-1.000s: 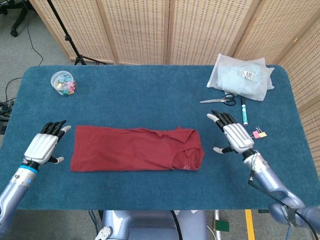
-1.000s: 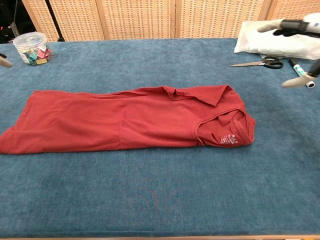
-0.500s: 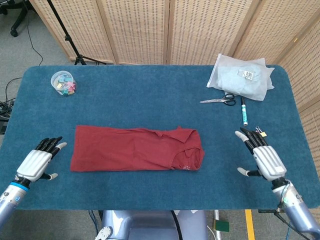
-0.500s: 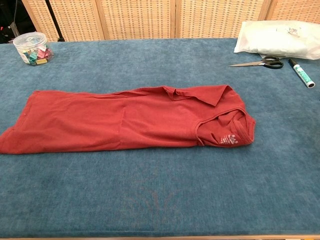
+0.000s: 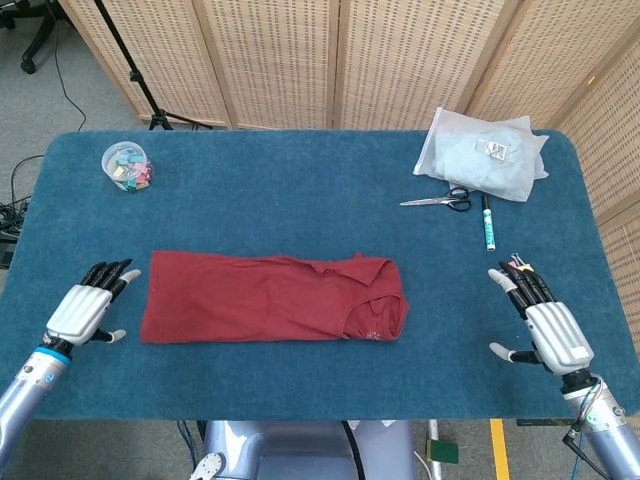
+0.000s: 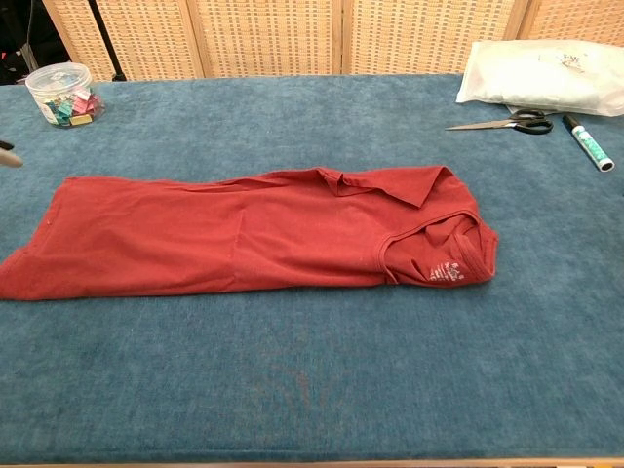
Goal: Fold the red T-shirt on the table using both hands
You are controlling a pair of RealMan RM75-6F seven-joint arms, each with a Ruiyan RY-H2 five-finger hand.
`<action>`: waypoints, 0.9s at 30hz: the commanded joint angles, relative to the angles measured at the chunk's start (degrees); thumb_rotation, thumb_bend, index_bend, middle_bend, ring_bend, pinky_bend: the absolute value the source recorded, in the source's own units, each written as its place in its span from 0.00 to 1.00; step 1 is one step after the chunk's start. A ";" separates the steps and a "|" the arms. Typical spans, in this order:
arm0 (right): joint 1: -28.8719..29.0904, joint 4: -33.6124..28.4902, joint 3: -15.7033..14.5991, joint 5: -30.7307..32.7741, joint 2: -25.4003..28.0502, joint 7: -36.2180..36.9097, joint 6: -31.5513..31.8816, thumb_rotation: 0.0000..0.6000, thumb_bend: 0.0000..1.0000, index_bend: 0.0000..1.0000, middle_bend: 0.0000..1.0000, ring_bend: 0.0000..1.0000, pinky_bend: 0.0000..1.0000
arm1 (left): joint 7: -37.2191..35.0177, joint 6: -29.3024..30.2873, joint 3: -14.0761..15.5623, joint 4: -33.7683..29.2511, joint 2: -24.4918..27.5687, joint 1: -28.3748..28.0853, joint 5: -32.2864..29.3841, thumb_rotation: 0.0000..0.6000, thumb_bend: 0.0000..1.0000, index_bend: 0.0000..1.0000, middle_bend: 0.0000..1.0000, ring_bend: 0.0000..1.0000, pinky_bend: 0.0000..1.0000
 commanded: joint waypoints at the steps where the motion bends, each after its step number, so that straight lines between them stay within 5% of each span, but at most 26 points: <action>1: -0.09 0.03 0.11 -0.08 -0.02 0.09 -0.13 1.00 0.00 0.00 0.00 0.00 0.00 | -0.84 -3.63 -2.45 -1.50 0.64 -2.56 -2.68 1.00 0.15 0.08 0.00 0.00 0.00; 14: -0.46 0.09 0.59 -0.74 -0.10 0.28 -0.68 1.00 0.00 0.00 0.00 0.00 0.00 | 9.21 -18.92 -10.98 -0.66 -1.82 -12.05 -19.28 1.00 0.30 0.32 0.00 0.00 0.00; 27: -0.42 0.44 1.05 -0.69 -0.16 0.71 -2.08 1.00 0.00 0.00 0.00 0.00 0.00 | 17.72 -26.21 -12.73 10.55 -10.02 -16.97 -31.72 1.00 0.30 0.34 0.00 0.00 0.00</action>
